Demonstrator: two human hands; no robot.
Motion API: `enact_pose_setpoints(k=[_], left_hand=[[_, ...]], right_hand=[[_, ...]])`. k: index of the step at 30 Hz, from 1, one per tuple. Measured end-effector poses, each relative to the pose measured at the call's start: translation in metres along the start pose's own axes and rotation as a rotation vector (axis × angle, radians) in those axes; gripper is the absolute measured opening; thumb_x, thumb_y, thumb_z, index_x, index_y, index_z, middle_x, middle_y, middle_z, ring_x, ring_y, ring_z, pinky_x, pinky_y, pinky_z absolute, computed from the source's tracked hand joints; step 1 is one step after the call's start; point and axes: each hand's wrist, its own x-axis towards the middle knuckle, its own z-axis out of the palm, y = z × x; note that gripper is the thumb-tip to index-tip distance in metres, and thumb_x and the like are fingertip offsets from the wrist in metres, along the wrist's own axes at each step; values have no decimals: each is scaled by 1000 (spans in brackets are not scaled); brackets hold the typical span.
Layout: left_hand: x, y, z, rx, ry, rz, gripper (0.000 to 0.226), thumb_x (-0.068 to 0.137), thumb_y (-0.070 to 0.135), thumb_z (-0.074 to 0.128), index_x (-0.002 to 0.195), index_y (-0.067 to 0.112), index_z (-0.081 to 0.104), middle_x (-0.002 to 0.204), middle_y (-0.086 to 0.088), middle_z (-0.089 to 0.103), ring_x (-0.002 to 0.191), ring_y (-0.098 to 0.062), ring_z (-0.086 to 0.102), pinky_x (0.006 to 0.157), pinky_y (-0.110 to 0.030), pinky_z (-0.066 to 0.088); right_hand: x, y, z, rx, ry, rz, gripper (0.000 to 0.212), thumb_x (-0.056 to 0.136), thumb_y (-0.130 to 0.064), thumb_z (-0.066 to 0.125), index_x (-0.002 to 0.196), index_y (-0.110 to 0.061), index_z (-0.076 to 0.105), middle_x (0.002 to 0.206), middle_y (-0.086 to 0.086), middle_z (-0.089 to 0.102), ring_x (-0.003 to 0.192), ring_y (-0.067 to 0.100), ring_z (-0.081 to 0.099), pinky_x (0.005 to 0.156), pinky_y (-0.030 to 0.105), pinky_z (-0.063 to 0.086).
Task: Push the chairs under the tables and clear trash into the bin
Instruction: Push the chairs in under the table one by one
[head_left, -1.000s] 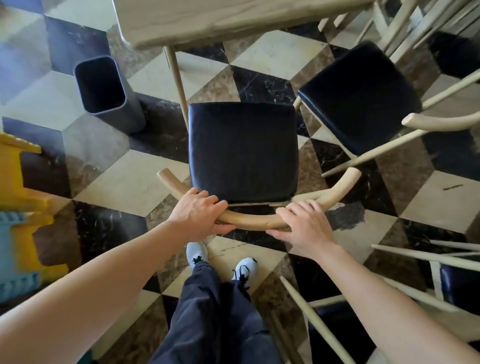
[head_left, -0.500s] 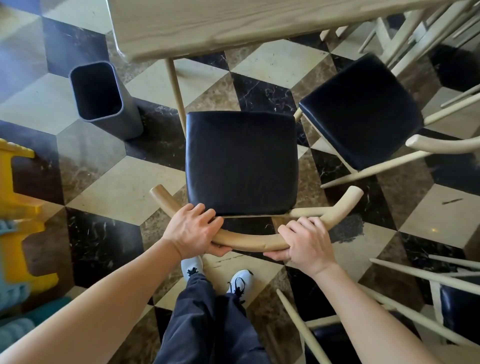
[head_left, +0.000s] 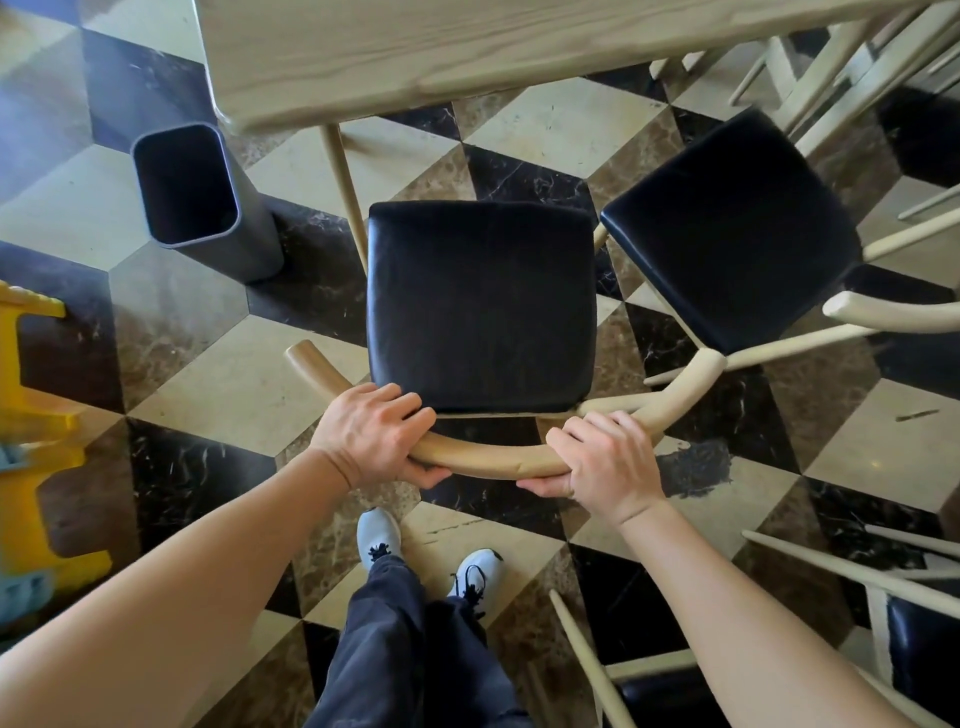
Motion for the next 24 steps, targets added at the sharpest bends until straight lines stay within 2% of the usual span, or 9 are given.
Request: enact_pose_setpoints(k=[13,24], left_hand=[[31,-29,6,5,82,-5,61,80,74,59,71,14,57,64,1,49,53,-20,46,50,-26,32],[75,-75,10,-25,110,9,62,82,75,55,73,14,61,66,0,53,54,-22,47,51,-28,36]], right_hand=[[38,25,2,9,44,-41,67,89,-79,48,73,-16,63,69,1,64,63,21,60,62,30,40],[96,53,0,16,-35,-30,66,85,-81,52,75,-16,62,70,0,63,64,21,61,60,31,44]])
